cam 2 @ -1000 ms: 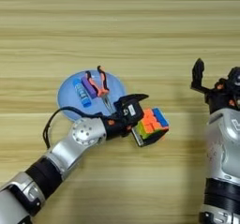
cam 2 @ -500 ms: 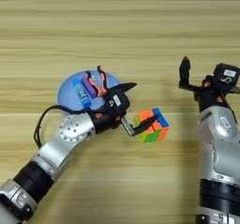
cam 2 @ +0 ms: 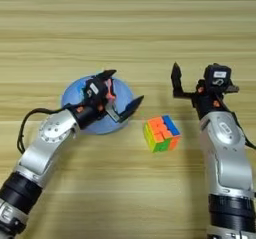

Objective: Move the objects on the table

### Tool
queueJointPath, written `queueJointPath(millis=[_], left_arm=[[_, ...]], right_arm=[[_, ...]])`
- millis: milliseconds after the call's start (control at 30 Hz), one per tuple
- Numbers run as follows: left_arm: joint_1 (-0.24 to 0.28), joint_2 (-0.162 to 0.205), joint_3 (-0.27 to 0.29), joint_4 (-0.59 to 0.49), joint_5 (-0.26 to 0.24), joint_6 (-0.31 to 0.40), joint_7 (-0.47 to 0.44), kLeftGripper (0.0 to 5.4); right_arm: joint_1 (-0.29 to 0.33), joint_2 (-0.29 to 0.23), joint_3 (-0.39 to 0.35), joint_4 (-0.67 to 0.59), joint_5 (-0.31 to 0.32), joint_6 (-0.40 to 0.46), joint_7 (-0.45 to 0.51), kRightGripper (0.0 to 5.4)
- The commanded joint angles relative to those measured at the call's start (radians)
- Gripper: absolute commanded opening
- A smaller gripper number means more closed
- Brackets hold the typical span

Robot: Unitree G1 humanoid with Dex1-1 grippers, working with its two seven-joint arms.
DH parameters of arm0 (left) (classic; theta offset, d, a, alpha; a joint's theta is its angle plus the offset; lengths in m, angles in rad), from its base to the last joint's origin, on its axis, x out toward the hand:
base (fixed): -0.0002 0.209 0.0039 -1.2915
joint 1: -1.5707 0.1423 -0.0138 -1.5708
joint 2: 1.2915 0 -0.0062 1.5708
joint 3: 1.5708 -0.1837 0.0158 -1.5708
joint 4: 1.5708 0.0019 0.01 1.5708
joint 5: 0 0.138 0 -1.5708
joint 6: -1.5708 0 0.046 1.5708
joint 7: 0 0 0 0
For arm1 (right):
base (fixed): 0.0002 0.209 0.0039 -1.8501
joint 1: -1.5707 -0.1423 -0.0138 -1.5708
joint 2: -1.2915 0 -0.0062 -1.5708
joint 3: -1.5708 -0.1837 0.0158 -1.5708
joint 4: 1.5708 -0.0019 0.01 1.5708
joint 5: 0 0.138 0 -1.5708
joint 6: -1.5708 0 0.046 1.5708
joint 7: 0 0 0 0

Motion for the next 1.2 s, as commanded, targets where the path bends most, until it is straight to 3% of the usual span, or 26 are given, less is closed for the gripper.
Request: queueJointPath(millis=[33,333,567,700,867,933,1200], left_arm=[[0.011,0.025,0.053,-0.013,-0.013,0.01,0.027,5.37],[0.012,0.09,0.178,-0.036,-0.006,-0.002,0.101,5.37],[0.017,0.104,0.259,0.011,0.001,-0.025,0.184,5.37],[0.016,0.105,0.276,0.03,0.03,-0.036,0.242,5.37],[0.001,0.103,0.308,0.074,0.028,-0.028,0.311,5.37],[-0.013,0.115,0.317,0.111,0.056,-0.014,0.361,5.37],[-0.009,0.104,0.322,0.13,0.04,-0.02,0.376,5.37]], right_arm=[[-0.017,-0.017,0.01,-0.023,-0.006,0.031,0.013,5.4],[-0.035,-0.022,0.055,-0.034,-0.031,0.055,0.039,5.4],[-0.056,-0.021,0.081,-0.035,-0.048,0.076,0.055,5.4],[-0.065,-0.024,0.103,-0.034,-0.059,0.095,0.061,5.4],[-0.086,-0.04,0.146,-0.039,-0.098,0.128,0.073,5.4],[-0.098,-0.047,0.159,-0.04,-0.111,0.143,0.077,5.4],[-0.127,-0.059,0.222,-0.055,-0.132,0.225,0.128,5.4]])
